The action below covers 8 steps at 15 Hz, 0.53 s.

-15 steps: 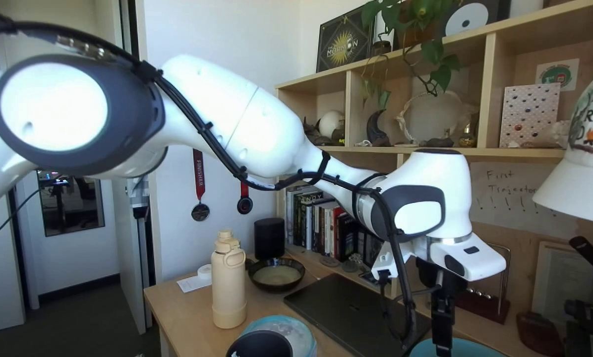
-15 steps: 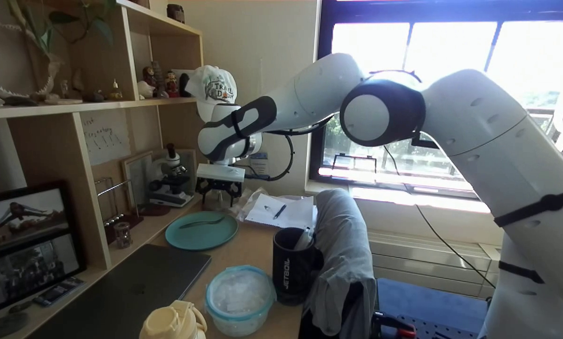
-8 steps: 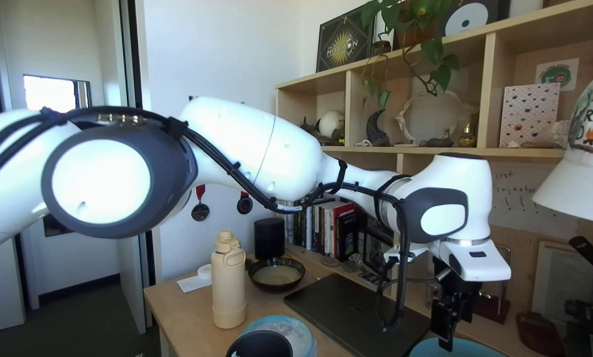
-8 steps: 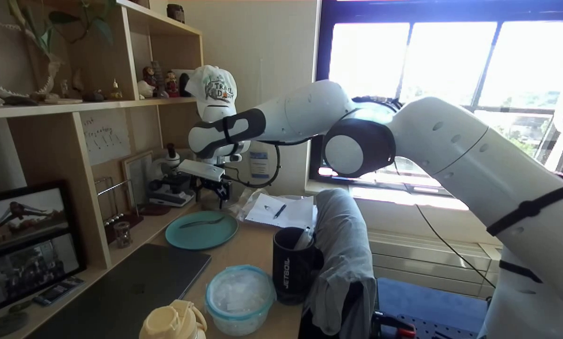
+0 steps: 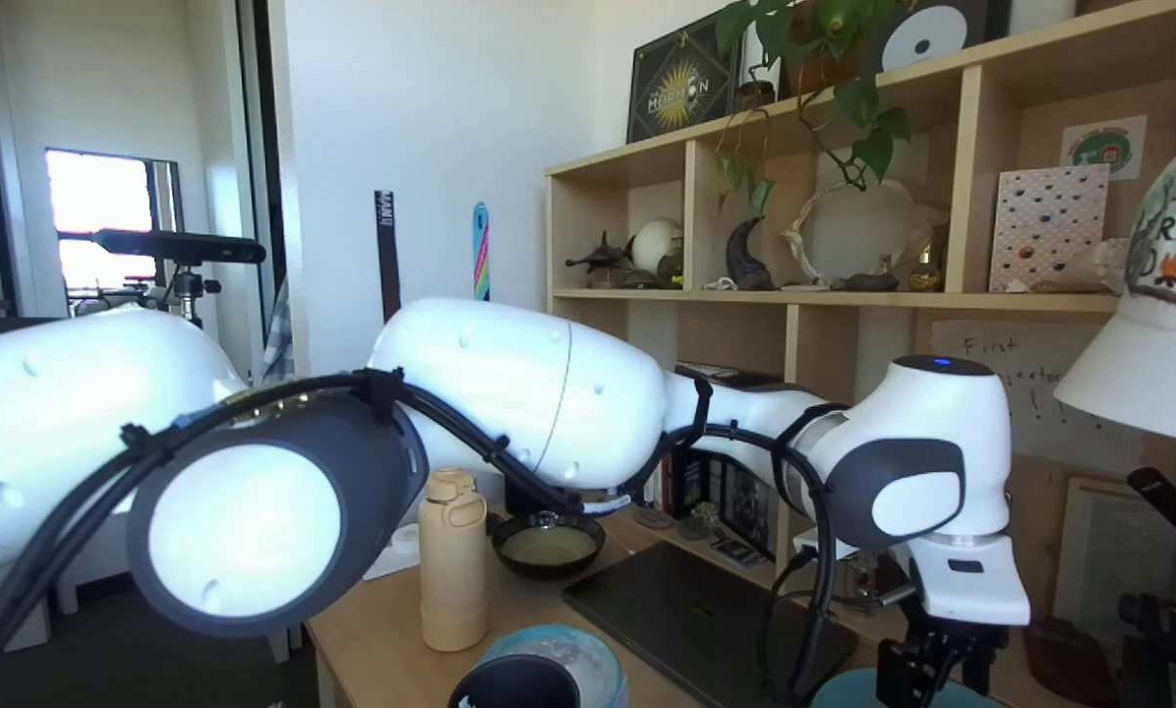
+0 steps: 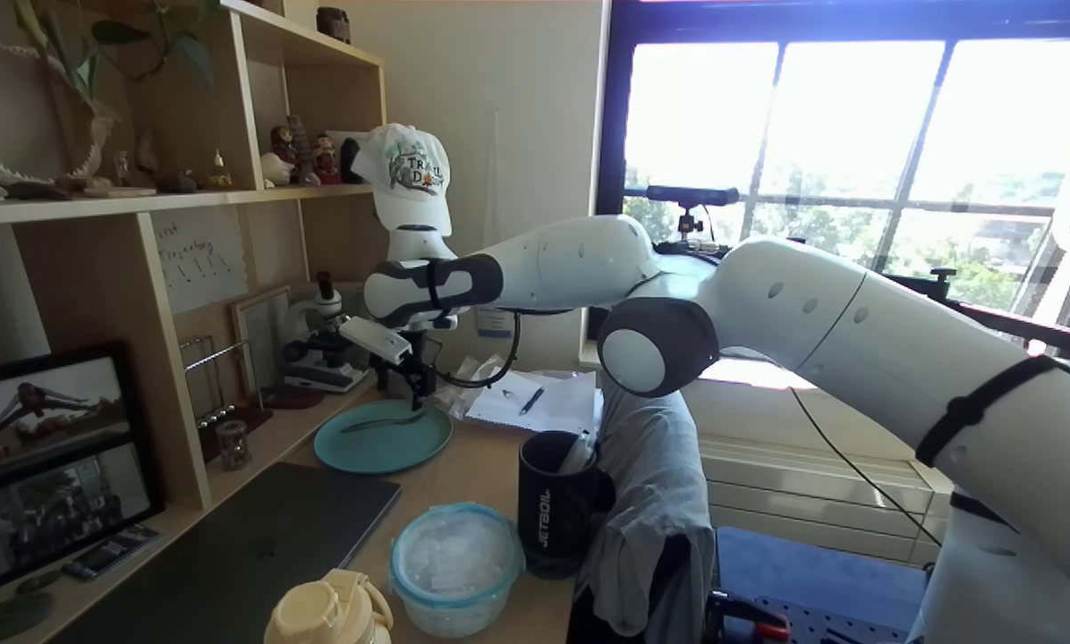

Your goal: Move the fork from the green plate and put it in the bowl

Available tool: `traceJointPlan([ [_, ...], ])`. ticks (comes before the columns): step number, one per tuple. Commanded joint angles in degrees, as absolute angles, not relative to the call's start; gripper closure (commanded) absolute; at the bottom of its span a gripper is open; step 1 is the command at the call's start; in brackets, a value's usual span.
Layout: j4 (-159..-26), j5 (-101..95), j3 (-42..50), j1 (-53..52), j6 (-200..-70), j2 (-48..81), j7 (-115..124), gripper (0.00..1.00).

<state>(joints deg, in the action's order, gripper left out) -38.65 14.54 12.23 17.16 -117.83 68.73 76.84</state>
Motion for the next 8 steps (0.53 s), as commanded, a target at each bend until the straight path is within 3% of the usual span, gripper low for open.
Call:
traceJointPlan([
  [1,-31.5,12.9,10.5,18.9,-117.0,73.3,83.6,0.00],
  [8,-28.3,13.3,11.5,19.0,-118.5,76.7,91.7,0.00],
])
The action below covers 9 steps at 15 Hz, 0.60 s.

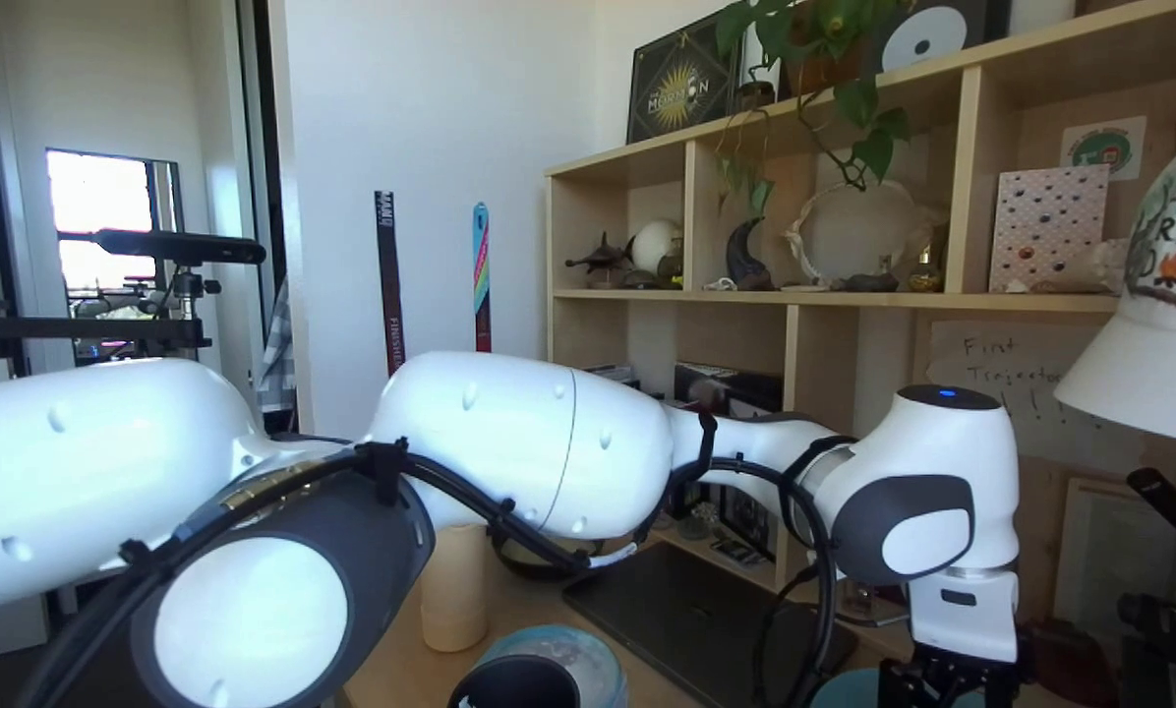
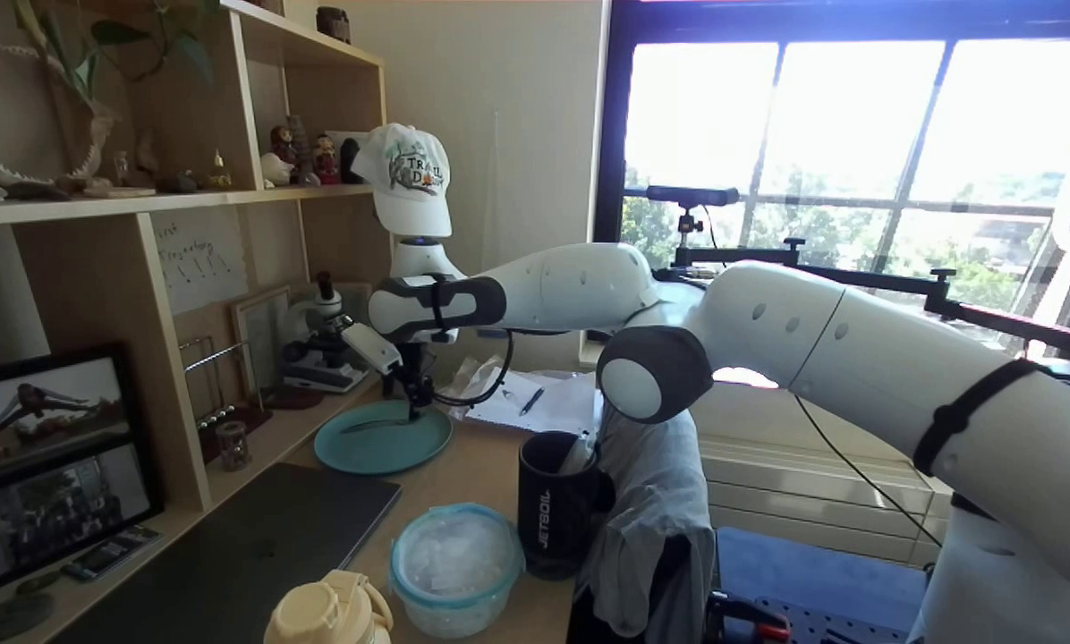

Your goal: Move the fork from the green plate and put it in the bowl

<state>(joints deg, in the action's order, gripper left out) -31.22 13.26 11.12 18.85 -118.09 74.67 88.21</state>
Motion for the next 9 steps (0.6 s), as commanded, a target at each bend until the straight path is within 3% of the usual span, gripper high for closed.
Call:
traceJointPlan([
  [1,-28.2,13.5,11.3,19.1,-118.7,76.9,92.4,0.00],
  [9,-20.9,10.2,7.4,22.0,-118.7,82.4,93.9,0.00],
])
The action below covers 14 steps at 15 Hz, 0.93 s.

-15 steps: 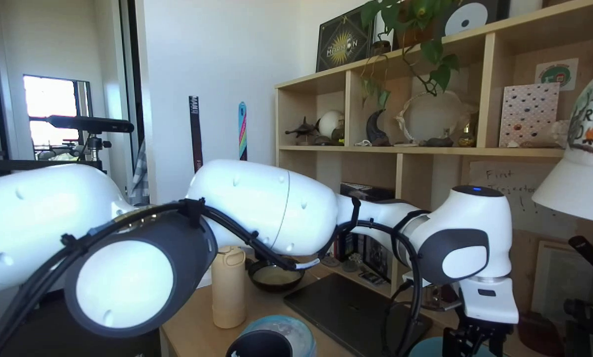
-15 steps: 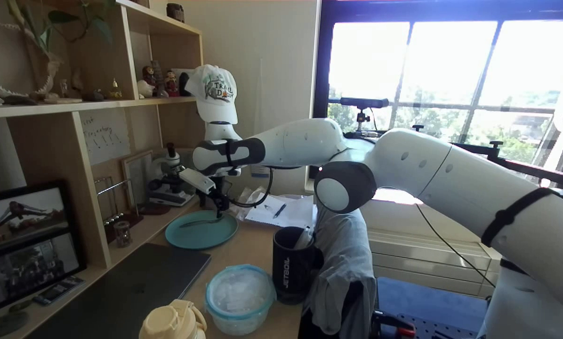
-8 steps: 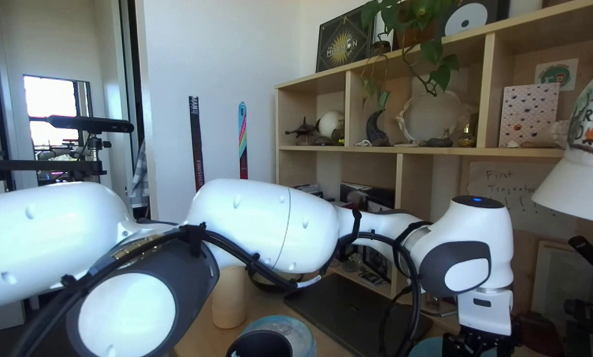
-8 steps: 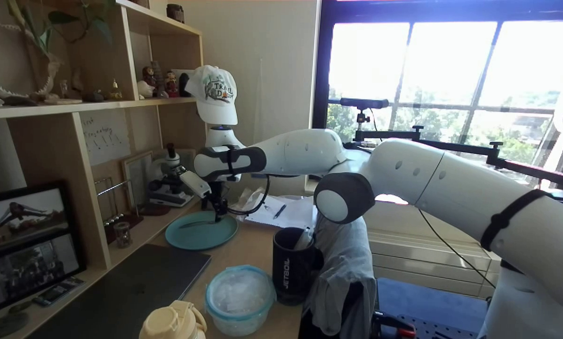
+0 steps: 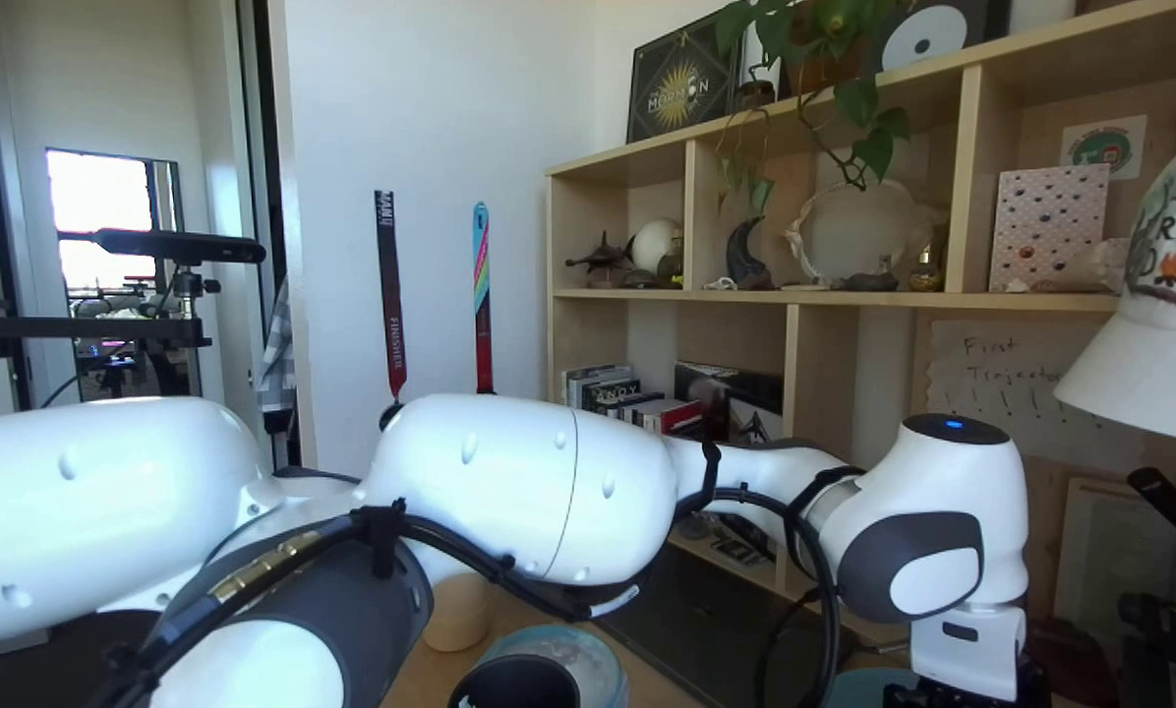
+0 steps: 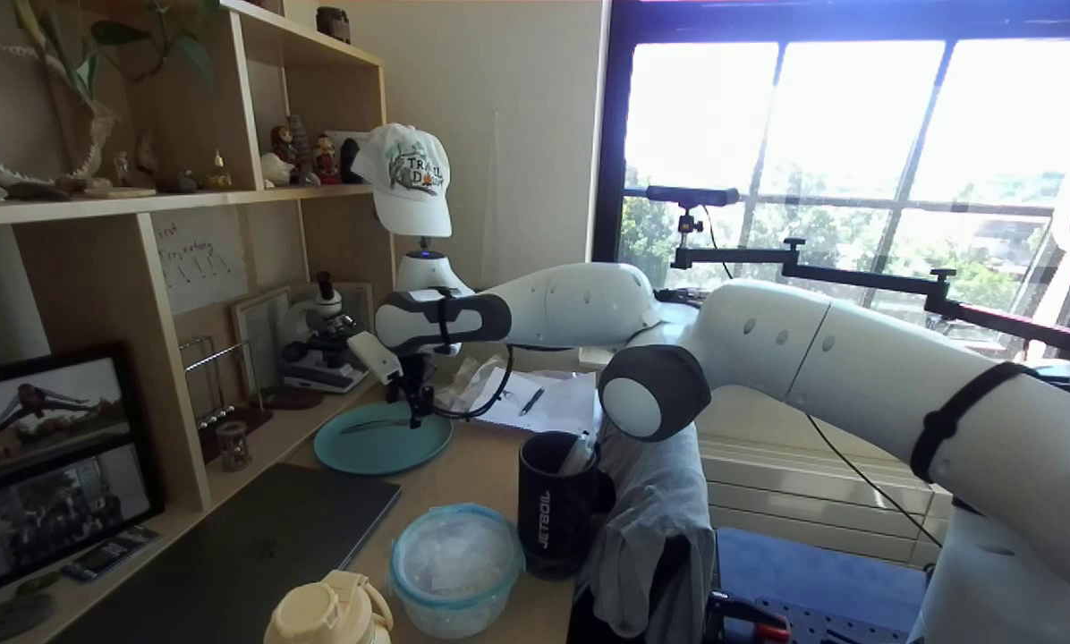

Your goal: Move the fork from the green plate and put it in the bowl

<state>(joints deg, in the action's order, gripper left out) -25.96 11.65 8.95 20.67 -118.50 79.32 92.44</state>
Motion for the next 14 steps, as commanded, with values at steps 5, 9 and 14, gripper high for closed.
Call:
traceJointPlan([
  [5,-25.5,11.9,7.3,22.2,-121.6,80.6,92.6,0.00],
  [9,-25.9,12.1,6.9,22.6,-122.6,80.7,93.0,0.00],
  [14,-26.2,12.5,5.7,23.2,-122.4,80.9,93.3,0.00],
])
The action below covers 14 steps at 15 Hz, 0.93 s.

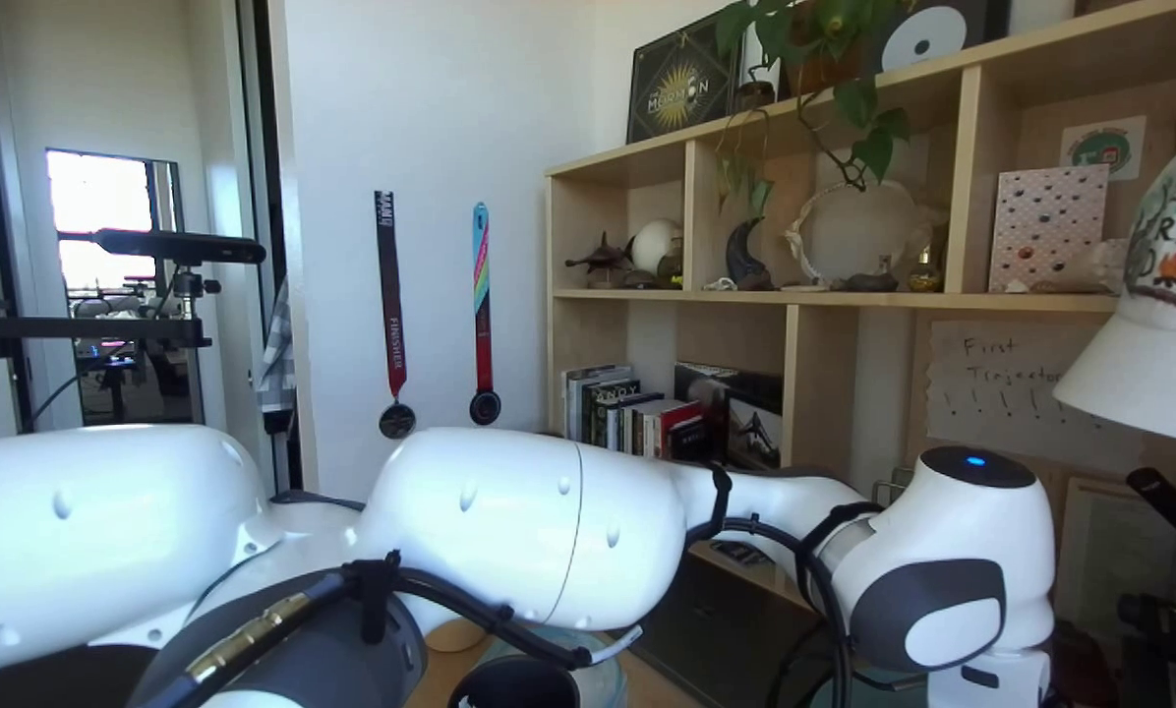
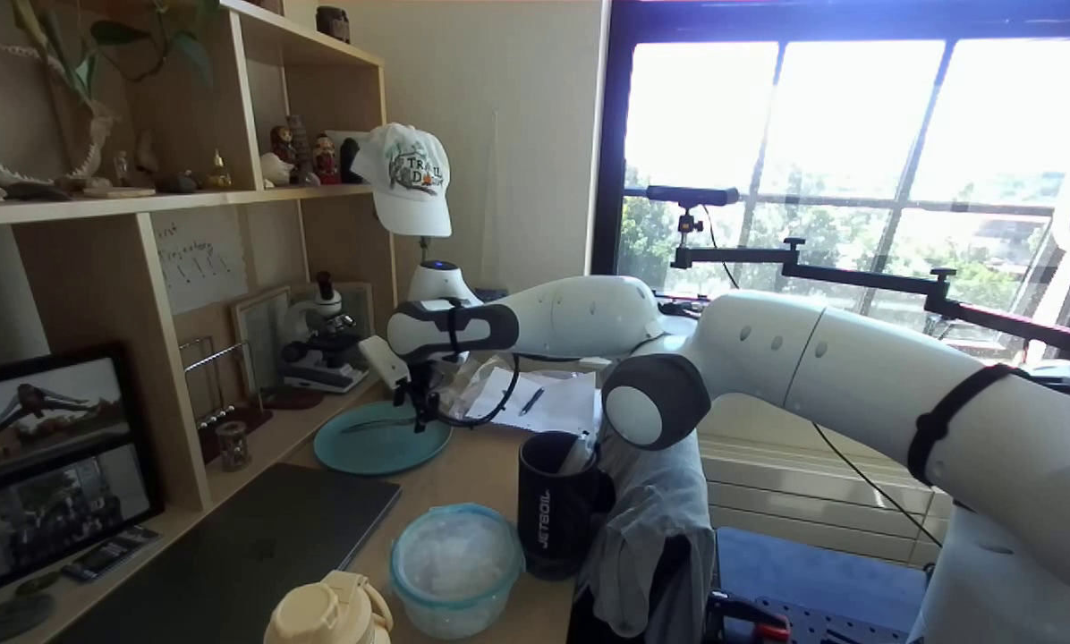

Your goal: Move the fork from the green plate and put it in the bowl

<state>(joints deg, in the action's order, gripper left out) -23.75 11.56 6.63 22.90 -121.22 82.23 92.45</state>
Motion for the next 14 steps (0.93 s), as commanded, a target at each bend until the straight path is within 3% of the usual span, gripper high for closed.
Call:
traceJointPlan([
  [1,-26.3,12.5,5.5,23.3,-122.3,81.0,93.4,0.00],
  [2,-20.0,11.4,4.6,23.9,-119.3,84.4,94.2,0.00],
  [4,-26.4,12.5,5.1,23.4,-121.9,81.1,93.6,0.00],
  [5,-20.1,11.3,4.3,23.9,-118.9,84.5,94.4,0.00],
  [6,-26.4,12.4,4.9,23.4,-121.6,81.2,93.7,0.00],
  [7,-20.0,11.3,4.0,24.0,-118.6,84.7,94.5,0.00],
  [8,-26.4,12.3,4.5,23.5,-121.3,81.3,93.8,0.00],
  [10,-20.1,11.3,3.9,24.0,-118.4,85.0,94.7,0.00],
  [11,-26.5,12.2,4.5,23.5,-121.0,81.6,94.0,0.00],
  [12,-20.0,11.3,3.8,24.0,-118.1,85.2,94.8,0.00],
  [14,-26.5,12.3,4.4,23.5,-120.7,82.0,94.1,0.00],
])
